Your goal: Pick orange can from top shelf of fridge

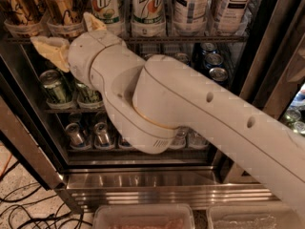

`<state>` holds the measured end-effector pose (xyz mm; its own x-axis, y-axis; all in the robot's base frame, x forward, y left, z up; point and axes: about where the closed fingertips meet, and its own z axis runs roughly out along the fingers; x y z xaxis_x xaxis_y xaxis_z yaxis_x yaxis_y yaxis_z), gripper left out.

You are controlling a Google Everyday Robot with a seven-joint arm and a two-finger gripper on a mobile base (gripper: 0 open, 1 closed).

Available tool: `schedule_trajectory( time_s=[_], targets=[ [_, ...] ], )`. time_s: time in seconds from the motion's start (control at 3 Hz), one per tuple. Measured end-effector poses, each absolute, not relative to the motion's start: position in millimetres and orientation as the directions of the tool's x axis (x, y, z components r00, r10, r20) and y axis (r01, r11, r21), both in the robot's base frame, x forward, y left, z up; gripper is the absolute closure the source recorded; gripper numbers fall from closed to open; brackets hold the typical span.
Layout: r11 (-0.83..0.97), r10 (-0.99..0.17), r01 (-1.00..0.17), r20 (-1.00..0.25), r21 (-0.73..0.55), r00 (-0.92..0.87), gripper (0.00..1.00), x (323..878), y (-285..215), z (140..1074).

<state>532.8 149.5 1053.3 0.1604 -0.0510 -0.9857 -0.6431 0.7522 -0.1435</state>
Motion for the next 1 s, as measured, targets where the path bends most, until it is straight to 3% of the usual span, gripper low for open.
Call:
schedule_trajectory(
  time_s=[1.0],
  targets=[
    [0.724, -0.049, -0.672, -0.983, -0.156, 0.175, 0.24, 569.8, 168.0, 1060.5]
  ],
)
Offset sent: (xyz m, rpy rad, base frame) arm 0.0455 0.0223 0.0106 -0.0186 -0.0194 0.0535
